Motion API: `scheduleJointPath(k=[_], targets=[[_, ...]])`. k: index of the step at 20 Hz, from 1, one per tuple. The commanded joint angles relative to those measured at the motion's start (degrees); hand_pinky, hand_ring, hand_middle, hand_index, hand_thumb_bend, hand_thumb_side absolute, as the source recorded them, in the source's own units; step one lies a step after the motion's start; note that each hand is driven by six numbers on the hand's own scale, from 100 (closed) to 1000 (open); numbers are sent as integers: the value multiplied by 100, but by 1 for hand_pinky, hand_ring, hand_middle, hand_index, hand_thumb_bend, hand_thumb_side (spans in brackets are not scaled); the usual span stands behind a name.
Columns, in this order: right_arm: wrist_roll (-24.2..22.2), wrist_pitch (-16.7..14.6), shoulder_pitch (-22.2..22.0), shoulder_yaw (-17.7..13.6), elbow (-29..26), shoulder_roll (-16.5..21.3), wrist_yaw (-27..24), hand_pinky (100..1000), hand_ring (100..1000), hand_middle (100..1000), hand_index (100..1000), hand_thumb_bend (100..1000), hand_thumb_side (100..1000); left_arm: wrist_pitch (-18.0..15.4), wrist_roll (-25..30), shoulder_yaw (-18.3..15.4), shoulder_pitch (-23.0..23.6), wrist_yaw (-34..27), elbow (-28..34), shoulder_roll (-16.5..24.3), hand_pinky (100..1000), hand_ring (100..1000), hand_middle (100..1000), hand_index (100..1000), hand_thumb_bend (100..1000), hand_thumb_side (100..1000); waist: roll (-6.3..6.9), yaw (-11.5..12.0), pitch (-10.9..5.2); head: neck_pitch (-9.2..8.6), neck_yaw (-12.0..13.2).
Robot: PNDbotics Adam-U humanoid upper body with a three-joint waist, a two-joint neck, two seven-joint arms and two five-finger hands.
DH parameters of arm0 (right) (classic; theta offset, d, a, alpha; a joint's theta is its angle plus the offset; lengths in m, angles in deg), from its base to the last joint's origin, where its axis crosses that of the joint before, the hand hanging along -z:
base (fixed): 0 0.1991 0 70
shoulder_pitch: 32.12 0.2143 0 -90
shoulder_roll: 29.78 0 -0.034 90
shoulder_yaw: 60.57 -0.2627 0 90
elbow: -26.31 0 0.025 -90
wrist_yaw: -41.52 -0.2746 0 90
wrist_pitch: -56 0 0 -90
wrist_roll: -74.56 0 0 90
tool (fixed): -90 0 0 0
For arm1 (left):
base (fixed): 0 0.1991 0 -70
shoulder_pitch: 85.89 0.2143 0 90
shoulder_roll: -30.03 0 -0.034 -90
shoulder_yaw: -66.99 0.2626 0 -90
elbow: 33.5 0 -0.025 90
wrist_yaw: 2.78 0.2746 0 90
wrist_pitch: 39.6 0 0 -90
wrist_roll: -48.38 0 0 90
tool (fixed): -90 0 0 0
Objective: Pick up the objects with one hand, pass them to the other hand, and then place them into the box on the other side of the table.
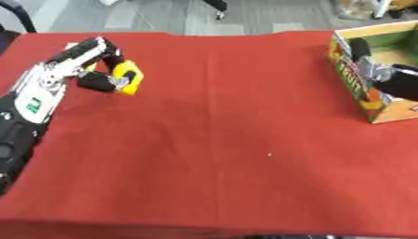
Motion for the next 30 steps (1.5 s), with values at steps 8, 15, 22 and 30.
scheduleJointPath(k=[8,15,22,30], targets=[[-1367,-1434,791,1099,-57,-278,-903,735,703,684,782,298,456,516,1199,1198,-632,-2149,539,-54,639,448,379,472,121,389,34,28,-166,-16,-100],[-2518,-1923,1107,1405,513,-531,-1035,771,761,769,863,313,494,993,1145,1601,-839,-2933,1000,-461,651,454,385,477,118,405,28,61,-161,-16,-147],[-2672,-2050,1128,1446,778,-630,-706,782,775,794,881,341,484,1377,1358,1791,-840,-3309,1420,-533,659,460,390,482,118,415,29,66,-155,-16,-202],[-2306,-1968,1117,1432,995,-710,-80,775,762,778,875,363,451,1625,1551,1914,-774,-3539,1815,-490,664,463,394,486,118,425,48,53,-152,-16,-282]])
